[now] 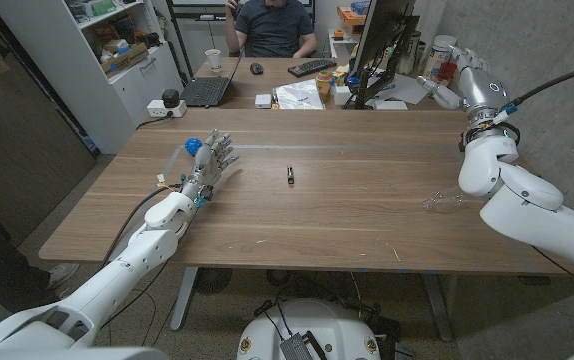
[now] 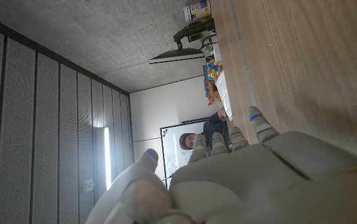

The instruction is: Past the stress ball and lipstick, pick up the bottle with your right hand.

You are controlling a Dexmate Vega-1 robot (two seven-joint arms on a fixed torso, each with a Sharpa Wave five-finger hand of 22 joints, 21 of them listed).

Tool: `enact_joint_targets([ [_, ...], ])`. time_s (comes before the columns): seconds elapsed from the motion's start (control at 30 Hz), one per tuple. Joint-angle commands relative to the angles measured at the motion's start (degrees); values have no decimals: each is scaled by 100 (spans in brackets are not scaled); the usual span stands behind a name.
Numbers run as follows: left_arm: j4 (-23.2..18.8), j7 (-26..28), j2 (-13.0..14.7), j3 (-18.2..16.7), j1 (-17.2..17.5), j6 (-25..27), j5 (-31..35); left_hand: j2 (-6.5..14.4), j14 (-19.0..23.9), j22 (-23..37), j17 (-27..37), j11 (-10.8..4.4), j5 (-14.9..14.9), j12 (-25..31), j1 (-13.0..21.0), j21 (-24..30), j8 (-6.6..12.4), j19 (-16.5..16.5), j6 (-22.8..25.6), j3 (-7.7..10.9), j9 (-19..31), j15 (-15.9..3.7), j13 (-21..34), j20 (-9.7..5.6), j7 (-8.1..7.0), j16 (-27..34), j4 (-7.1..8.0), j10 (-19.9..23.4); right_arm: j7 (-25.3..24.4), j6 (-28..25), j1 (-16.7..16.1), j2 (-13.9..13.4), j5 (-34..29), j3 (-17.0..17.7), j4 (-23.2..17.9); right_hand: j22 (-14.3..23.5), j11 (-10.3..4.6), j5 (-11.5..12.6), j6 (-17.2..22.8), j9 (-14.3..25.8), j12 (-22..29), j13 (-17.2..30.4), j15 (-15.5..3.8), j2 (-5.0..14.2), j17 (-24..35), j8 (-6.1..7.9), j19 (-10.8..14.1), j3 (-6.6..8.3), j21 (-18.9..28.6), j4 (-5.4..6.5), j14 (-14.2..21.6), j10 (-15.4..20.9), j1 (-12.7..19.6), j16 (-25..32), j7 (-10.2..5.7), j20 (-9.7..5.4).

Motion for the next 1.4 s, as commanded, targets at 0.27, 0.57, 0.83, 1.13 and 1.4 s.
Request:
enact_joint_targets([
  [0.27,393,-375,-55,2,-227,-10,-50,60,-37,14,28,-2,32,40,9,-17,30,15,-23,-26,19,-45,13,37,-59,29,14,-28,190,-2346,244,-180,-461,-572,-781,14,47,39,123,23,6,33,66,21,9,54,117,17,14,-62,-21,-10,131,-32,-8,35],
  [0.57,533,-563,-72,25,-328,36,-70,58,-37,14,28,-2,33,41,9,-22,32,20,-18,-34,19,-50,13,42,-62,29,13,-26,363,-3007,701,-316,-40,-1017,-756,7,145,-22,-231,43,-40,42,195,227,21,-81,-112,28,-147,-7,-149,-174,139,-83,166,56],
  [0.83,522,-571,-54,11,-309,25,-58,57,-37,14,28,-5,33,40,9,-28,28,21,-28,-40,19,-41,13,40,-59,29,12,-27,976,-3072,575,-304,-364,-914,-764,11,84,-63,-166,45,-20,43,153,321,18,-31,-94,86,-143,-55,-117,-144,267,-72,6,46],
  [1.13,548,-631,-53,19,-329,20,-50,55,-49,15,28,-5,33,40,10,-38,29,16,-26,-48,19,-39,13,42,-59,25,11,-25,2844,-3072,323,137,-2509,-975,-654,14,83,-80,-139,46,-2,44,150,328,15,-15,-54,98,-130,-88,-85,-102,329,-62,-5,41],
  [1.4,552,-651,-50,30,-364,17,-25,54,-51,15,27,-12,34,39,10,-43,30,18,-25,-53,19,-49,13,40,-60,24,11,-26,3900,-3072,358,249,-3246,-1065,-537,16,84,-88,-137,46,0,44,147,330,14,-12,-19,105,-119,-107,-67,-97,365,-57,-7,37],
])
